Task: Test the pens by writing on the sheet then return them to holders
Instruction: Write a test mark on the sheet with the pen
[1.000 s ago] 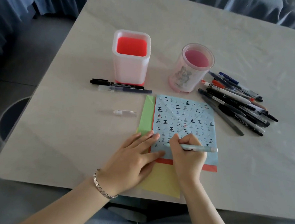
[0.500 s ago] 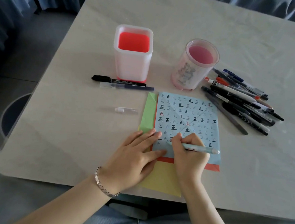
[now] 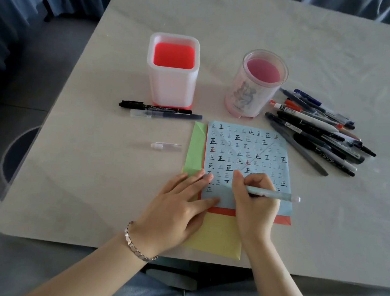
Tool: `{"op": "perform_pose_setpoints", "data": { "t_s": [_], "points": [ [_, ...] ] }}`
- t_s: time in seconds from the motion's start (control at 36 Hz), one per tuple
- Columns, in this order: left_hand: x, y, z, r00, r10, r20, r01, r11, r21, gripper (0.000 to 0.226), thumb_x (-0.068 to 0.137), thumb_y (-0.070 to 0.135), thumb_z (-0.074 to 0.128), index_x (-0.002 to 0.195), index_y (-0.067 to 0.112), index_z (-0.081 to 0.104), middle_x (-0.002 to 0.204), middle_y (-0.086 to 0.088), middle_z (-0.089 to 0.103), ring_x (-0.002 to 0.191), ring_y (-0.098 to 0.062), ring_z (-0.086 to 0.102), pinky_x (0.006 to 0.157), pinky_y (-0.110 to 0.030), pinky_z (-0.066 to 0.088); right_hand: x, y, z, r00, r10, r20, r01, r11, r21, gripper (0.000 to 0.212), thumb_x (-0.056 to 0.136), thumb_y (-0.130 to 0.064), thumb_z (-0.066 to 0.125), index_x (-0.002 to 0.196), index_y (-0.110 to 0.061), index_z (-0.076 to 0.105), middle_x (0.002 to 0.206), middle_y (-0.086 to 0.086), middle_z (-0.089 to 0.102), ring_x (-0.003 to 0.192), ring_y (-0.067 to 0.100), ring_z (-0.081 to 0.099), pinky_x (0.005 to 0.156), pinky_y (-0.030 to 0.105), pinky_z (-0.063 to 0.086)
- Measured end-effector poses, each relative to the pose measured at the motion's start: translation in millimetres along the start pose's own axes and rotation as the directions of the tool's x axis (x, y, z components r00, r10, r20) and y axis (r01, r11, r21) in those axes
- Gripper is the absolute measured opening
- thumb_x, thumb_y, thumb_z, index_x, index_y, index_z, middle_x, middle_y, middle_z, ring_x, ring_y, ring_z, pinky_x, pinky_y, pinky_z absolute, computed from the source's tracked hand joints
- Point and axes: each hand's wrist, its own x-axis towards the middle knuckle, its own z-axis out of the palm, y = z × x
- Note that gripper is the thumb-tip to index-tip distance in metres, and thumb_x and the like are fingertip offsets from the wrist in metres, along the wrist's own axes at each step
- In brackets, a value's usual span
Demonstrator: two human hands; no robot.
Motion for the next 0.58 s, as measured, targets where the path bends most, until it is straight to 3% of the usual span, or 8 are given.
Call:
{"op": "perform_pose_setpoints", "data": {
  "t_s": [0.08,0.17,0.25,0.39,0.53,0.58],
  "points": [
    [1.6,-0.7,1.6,1.0,0.004,-0.012,-0.004,1.0,-0.003,0.033,0.086,0.026,0.042,0.112,0.024,0.064,0.134,-0.01,0.051,0.129,-0.019,0.037,0.109,-0.032,0.02,3.7,-7.2,-11.0,0.996,0.034,0.086,-0.035,0.999,0.011,0.025,0.076,-0.015,0.072,0.062,-0.014,0.052,0.049,-0.005,0.054,0.047,0.003,0.05,0.048,0.011,0.039],
    [2.6,-1.8,3.5,0.999,-0.015,-0.036,0.015,1.0,-0.014,0.029,0.085,0.027,0.046,0.107,0.018,0.063,0.132,-0.005,0.054,0.129,-0.016,0.04,0.108,-0.032,0.024,4.7,-15.3,-28.3,0.966,0.081,0.245,-0.091,0.995,0.028,0.012,0.076,-0.009,0.072,0.073,-0.013,0.061,0.064,0.0,0.068,0.062,0.01,0.064,0.058,0.019,0.05],
    [2.2,-2.2,3.6,0.999,-0.026,-0.036,0.025,0.999,-0.03,0.029,0.086,0.028,0.047,0.105,0.014,0.064,0.134,-0.003,0.052,0.131,-0.012,0.037,0.108,-0.033,0.026,1.3,-20.8,-40.1,0.932,0.077,0.354,-0.034,0.992,-0.125,0.011,0.079,-0.008,0.065,0.073,-0.016,0.062,0.069,-0.002,0.07,0.065,0.008,0.066,0.056,0.017,0.049],
    [2.1,-2.3,4.9,0.999,-0.028,-0.027,0.027,0.999,-0.024,0.024,0.086,0.028,0.047,0.106,0.019,0.055,0.135,-0.004,0.051,0.132,-0.012,0.035,0.109,-0.032,0.024,-7.0,-25.0,-38.6,0.9,0.058,0.433,0.112,0.927,-0.358,0.014,0.077,-0.006,0.062,0.065,-0.014,0.06,0.062,-0.008,0.065,0.058,0.008,0.058,0.052,0.014,0.042],
    [1.8,-1.9,5.3,0.999,-0.033,-0.029,0.033,0.999,-0.013,0.027,0.086,0.027,0.045,0.104,0.016,0.062,0.136,-0.003,0.051,0.132,-0.012,0.036,0.109,-0.031,0.023,2.6,-21.8,-48.7,0.934,0.114,0.339,0.013,0.936,-0.352,0.018,0.077,-0.007,0.061,0.061,-0.016,0.057,0.062,0.001,0.066,0.062,0.019,0.061,0.055,0.029,0.049],
    [1.7,-2.0,5.7,0.999,-0.031,-0.033,0.031,0.999,-0.012,0.027,0.086,0.027,0.045,0.104,0.016,0.062,0.136,-0.003,0.051,0.132,-0.012,0.036,0.109,-0.032,0.024,2.2,-23.1,-51.2,0.922,0.12,0.368,0.03,0.925,-0.378,0.02,0.076,-0.006,0.061,0.06,-0.015,0.056,0.06,0.001,0.064,0.054,0.014,0.054,0.049,0.021,0.042]
  ]
}}
